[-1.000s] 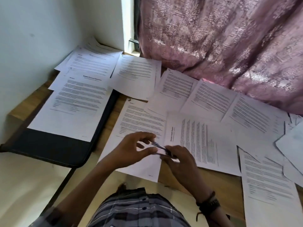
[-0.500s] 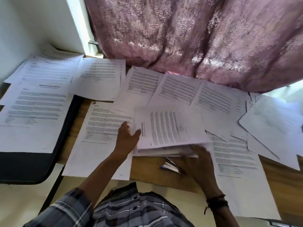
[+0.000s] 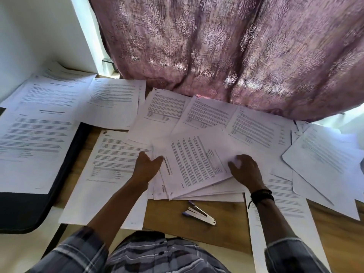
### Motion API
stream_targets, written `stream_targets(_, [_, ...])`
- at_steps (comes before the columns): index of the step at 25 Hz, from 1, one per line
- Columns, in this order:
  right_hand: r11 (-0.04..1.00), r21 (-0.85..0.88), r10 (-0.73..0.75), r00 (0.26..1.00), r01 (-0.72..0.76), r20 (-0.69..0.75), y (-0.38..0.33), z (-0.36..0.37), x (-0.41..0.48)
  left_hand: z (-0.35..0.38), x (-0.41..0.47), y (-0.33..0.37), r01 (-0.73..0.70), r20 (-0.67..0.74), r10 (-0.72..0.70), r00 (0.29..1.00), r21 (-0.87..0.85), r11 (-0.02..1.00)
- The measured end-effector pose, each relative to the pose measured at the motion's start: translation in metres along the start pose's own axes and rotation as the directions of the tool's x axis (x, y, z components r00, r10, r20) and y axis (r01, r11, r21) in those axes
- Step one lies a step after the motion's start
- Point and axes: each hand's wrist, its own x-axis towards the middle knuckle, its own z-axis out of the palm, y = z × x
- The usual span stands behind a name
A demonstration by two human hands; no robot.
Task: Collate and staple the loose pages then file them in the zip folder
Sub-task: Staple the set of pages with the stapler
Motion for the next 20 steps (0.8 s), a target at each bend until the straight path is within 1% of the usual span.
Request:
stream_targets(2, [0.992,-0.121,-0.035,0.999,0.03,-0.033,-0.001,0.005,-0.007,-0.003,0.002,0.004,0.044,0.016,-0.043,0.999,-0.079,0.996])
stream_targets(3, [0.99,-0.133,-0.046,0.998,0.04,-0.044,-0.001,0.007,-0.01,-0.006,0.005,0.005,0.06,0.03,-0.057,0.998,-0.112,0.992])
stream_targets(6, [0.999,-0.048,-0.018,1.0,0.018,0.003,-0.005,0.01,-0.016,-0.012,0.018,0.002,0.106,0.06,-0.097,0.994,-0.185,0.977])
stream_targets(10, [1.0,-0.01,-0.016,0.998,0.016,0.053,-0.013,0.015,-0.024,-0.012,0.025,0.001,0.129,0.069,-0.118,0.991,-0.182,0.975])
stream_targets(14, [0.997,0.071,0.025,0.998,-0.03,0.066,-0.01,0.012,-0.021,-0.015,0.028,0.005,0.162,0.12,-0.139,0.983,-0.209,0.964])
stream_targets(17, [0.992,0.121,0.033,0.999,-0.037,0.041,-0.006,0.01,-0.018,-0.02,0.03,0.008,0.195,0.144,-0.169,0.975,-0.198,0.961])
stream_targets(20, [0.989,0.142,0.032,0.999,-0.031,-0.002,-0.002,0.008,-0.017,-0.016,0.027,0.008,0.146,0.131,-0.126,0.983,-0.153,0.977])
